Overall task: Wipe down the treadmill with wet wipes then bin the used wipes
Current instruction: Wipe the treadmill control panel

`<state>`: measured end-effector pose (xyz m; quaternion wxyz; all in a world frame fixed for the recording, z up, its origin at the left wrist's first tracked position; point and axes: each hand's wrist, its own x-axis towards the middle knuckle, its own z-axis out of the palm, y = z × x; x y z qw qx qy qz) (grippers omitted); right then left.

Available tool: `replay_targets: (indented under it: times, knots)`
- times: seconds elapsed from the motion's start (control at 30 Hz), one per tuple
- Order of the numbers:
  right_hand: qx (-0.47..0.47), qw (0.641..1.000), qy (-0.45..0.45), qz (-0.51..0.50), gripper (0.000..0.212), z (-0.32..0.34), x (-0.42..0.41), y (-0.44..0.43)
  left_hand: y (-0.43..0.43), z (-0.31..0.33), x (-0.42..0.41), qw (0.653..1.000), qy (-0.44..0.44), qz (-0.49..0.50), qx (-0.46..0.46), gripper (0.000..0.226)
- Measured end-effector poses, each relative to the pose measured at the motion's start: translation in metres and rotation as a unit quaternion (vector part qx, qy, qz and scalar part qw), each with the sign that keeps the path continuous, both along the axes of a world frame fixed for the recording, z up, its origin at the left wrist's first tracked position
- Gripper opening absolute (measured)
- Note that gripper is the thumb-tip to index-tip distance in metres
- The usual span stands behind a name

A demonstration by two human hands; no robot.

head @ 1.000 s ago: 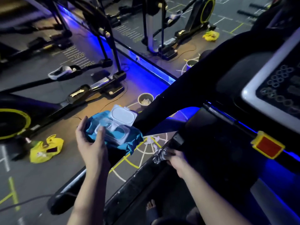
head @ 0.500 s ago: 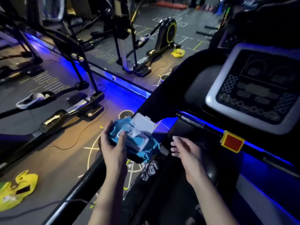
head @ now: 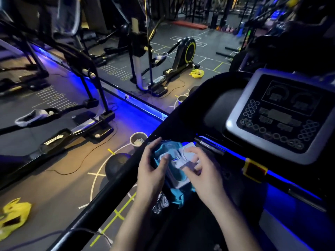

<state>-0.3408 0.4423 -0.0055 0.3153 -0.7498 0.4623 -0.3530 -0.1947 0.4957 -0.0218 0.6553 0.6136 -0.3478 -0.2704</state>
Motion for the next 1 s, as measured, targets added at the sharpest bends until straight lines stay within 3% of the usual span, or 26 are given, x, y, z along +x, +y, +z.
replay_targets:
  times: [0.17, 0.27, 0.47, 0.57, 0.63, 0.8, 0.87, 0.97, 1.0]
  knots:
    - [-0.065, 0.996, 0.004, 0.057, 0.028, 0.001, 0.002, 0.001, 0.01, 0.002, 0.006, 1.0, -0.007, -0.009, 0.005, 0.044]
    - [-0.062, 0.996, -0.048, 0.048, 0.023, 0.017, -0.003, 0.004, 0.008, -0.002, 0.012, 0.999, -0.018, 0.008, 0.029, 0.045]
    - [-0.045, 0.984, -0.171, -0.024, 0.011, 0.048, -0.022, 0.0, -0.007, -0.016, 0.004, 0.995, -0.067, 0.024, 0.068, 0.05]
    - [-0.044, 0.961, -0.247, -0.118, 0.011, 0.069, -0.041, 0.001, -0.024, -0.021, -0.01, 0.993, -0.082, 0.021, 0.078, 0.051]
    - [-0.067, 0.95, -0.243, -0.185, 0.012, 0.078, -0.061, -0.005, -0.036, -0.024, -0.019, 0.994, -0.074, 0.012, 0.077, 0.051]
    - [-0.074, 0.951, -0.163, -0.254, 0.015, 0.08, -0.12, -0.034, -0.071, -0.027, -0.049, 0.997, -0.043, -0.024, 0.058, 0.049]
    - [-0.067, 0.962, -0.072, -0.255, 0.018, 0.068, -0.143, -0.054, -0.085, -0.029, -0.061, 0.997, -0.025, -0.039, 0.057, 0.049]
    - [0.015, 0.968, 0.138, -0.21, 0.021, 0.046, -0.176, -0.09, -0.107, -0.031, -0.073, 0.997, -0.013, -0.048, 0.058, 0.051]
    - [0.028, 0.967, 0.162, -0.195, 0.019, 0.044, -0.186, -0.103, -0.113, -0.03, -0.076, 0.997, -0.015, -0.049, 0.057, 0.052]
